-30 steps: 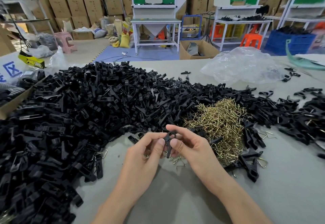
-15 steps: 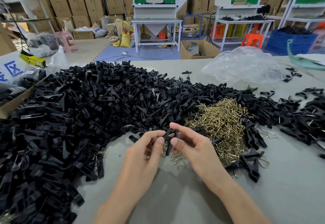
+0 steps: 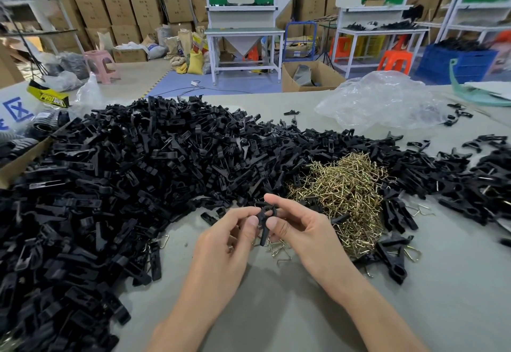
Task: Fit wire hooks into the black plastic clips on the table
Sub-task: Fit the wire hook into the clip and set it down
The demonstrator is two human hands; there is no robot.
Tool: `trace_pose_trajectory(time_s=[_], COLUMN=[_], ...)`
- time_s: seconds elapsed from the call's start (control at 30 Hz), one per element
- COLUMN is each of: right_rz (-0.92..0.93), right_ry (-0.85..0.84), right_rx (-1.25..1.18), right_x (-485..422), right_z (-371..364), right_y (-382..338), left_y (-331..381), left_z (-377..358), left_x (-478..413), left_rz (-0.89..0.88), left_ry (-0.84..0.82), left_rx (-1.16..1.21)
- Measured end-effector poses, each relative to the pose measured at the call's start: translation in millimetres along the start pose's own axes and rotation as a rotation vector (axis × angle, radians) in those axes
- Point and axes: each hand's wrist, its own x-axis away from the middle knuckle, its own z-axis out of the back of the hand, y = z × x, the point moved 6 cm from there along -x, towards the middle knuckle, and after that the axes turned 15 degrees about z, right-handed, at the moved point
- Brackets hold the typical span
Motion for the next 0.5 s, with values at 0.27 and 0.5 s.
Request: trace_pose_trajectory(time_s=[0.27, 0.5], right_rz=[0.006, -0.002], right_ry=[-0.019, -0.011], right_rx=[0.027, 0.004], right_x=[0.1, 0.5], right_z=[0.0, 0.0], right_y=[-0.3, 1.2], left_y=[0.3, 2.0], left_z=[2.5, 1.0], left_x=[0.0, 0.5], left_rz=[0.005, -0.004], left_ry=[0.017, 0.004], left_rx=[0.013, 0.005])
